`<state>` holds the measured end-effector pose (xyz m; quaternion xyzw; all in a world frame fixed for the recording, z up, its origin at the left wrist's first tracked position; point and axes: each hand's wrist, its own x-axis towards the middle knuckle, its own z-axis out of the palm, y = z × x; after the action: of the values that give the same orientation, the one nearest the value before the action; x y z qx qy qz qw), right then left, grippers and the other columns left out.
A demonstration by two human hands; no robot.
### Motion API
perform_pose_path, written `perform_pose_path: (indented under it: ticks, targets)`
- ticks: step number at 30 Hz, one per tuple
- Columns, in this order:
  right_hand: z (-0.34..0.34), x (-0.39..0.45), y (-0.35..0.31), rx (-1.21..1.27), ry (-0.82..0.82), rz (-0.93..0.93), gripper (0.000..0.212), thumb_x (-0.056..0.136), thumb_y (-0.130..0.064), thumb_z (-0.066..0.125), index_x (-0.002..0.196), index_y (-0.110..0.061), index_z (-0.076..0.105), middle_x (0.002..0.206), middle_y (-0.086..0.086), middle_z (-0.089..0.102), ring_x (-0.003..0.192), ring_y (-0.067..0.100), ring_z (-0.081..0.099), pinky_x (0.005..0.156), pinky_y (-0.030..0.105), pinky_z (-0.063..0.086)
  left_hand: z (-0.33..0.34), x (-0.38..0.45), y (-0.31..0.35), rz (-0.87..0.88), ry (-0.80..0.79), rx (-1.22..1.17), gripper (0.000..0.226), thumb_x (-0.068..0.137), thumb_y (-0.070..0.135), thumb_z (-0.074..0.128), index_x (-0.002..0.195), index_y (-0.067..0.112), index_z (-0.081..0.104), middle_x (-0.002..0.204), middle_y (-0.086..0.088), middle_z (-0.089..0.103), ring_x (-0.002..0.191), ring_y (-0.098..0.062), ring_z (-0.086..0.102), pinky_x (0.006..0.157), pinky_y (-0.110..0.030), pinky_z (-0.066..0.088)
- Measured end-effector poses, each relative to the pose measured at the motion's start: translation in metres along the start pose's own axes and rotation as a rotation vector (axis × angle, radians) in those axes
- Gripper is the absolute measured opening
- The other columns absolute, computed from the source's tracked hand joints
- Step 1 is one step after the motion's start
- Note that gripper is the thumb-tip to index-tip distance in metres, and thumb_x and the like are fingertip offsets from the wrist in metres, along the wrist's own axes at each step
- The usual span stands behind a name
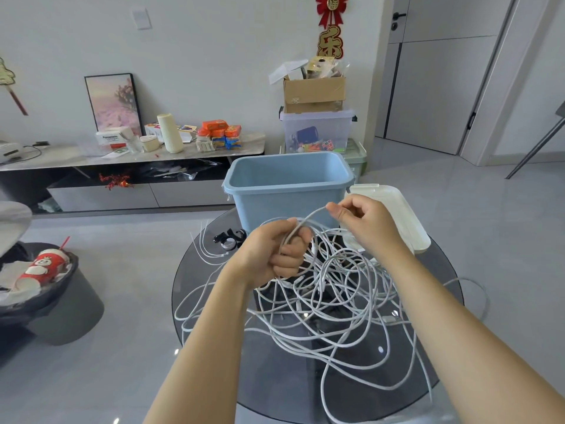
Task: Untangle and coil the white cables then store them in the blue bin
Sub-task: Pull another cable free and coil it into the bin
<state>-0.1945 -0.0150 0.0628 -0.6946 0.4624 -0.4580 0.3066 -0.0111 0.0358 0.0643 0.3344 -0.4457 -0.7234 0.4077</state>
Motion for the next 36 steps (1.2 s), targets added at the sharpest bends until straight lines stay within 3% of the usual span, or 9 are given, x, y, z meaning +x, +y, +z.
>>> perform_pose_path:
  ticks: [7,10,14,17,20,24,30,33,36]
  targets:
    - [0.025,-0.006,0.008,0.011,-0.372,0.25,0.055,0.091,-0.057,0.04,0.061,-0.015,0.058,0.051,-0.004,0.059,0.054,0.011,0.061,0.062,0.02,0.043,0.001,0.0,0.006,0.326,0.149,-0.481,0.026,0.1,0.023,0.032,0.089,0.012,0.052,0.048,0.01,0.039,0.038,-0.002,0.038,0.039,-0.013,0.037]
    - [0.026,-0.004,0.016,-0.022,-0.511,0.239,0.054,0.091,-0.059,0.039,0.057,-0.02,0.056,0.07,-0.007,0.071,0.086,0.014,0.068,0.094,0.035,0.044,0.001,0.004,0.005,0.448,0.28,-0.634,0.03,0.103,0.019,0.033,0.09,0.009,0.058,0.054,0.008,0.056,0.059,-0.011,0.065,0.066,-0.034,0.06]
    - [0.025,-0.006,0.016,-0.092,-0.673,0.164,0.036,0.097,-0.04,0.044,0.068,-0.024,0.06,0.103,-0.012,0.071,0.107,0.004,0.06,0.105,0.034,0.037,0.002,0.01,0.002,0.541,0.312,-0.605,0.035,0.104,0.019,0.027,0.095,0.011,0.06,0.088,0.006,0.073,0.102,-0.022,0.066,0.095,-0.051,0.045]
    - [0.025,-0.012,0.007,0.21,-0.706,0.188,0.027,0.1,-0.022,0.043,0.079,-0.015,0.059,0.104,0.006,0.07,0.101,0.006,0.064,0.096,0.019,0.045,-0.001,0.014,0.001,0.567,0.349,-0.49,0.032,0.104,0.02,0.025,0.115,0.011,0.054,0.099,0.008,0.072,0.111,-0.019,0.061,0.098,-0.048,0.043]
    - [0.023,-0.013,0.002,0.6,-0.67,0.345,0.023,0.099,-0.014,0.04,0.08,-0.007,0.052,0.083,0.014,0.068,0.09,0.026,0.069,0.091,0.033,0.053,-0.002,0.015,0.003,0.597,0.417,-0.455,0.034,0.104,0.019,0.027,0.134,0.01,0.04,0.104,0.006,0.071,0.109,-0.018,0.063,0.098,-0.045,0.043]
    - [0.024,-0.011,0.0,0.407,-0.575,0.356,0.022,0.097,-0.019,0.047,0.078,-0.011,0.052,0.058,0.002,0.046,0.051,0.013,0.053,0.068,0.031,0.05,0.0,0.012,0.005,0.627,0.579,-0.387,0.037,0.105,0.02,0.029,0.14,0.011,0.036,0.104,0.005,0.07,0.113,-0.018,0.06,0.106,-0.049,0.036]
    - [0.025,-0.012,-0.001,0.288,-0.543,0.421,0.021,0.097,-0.019,0.048,0.079,-0.011,0.055,0.07,0.009,0.07,0.086,0.027,0.067,0.089,0.034,0.053,-0.001,0.009,-0.001,0.72,0.839,0.252,0.038,0.104,0.015,0.032,0.073,0.011,0.054,0.123,-0.009,0.064,0.091,0.023,0.054,0.083,-0.008,0.042]
    - [0.024,-0.012,-0.006,0.314,-0.532,0.405,0.024,0.099,-0.021,0.045,0.078,-0.013,0.054,0.056,-0.002,0.056,0.065,0.02,0.063,0.082,0.038,0.055,-0.011,0.007,-0.005,0.689,0.888,0.657,0.029,0.103,0.018,0.037,0.11,0.005,0.061,0.127,0.013,0.061,0.051,0.007,0.048,0.051,-0.008,0.038]
    - [0.022,-0.008,-0.014,-0.236,-0.385,0.047,0.028,0.097,-0.032,0.047,0.073,-0.024,0.059,0.061,-0.008,0.055,0.06,0.007,0.048,0.063,0.027,0.04,-0.012,0.007,-0.011,0.539,0.795,1.121,0.034,0.101,0.016,0.04,0.132,0.012,0.053,0.107,0.028,0.064,0.081,-0.012,0.058,0.095,-0.027,0.045]
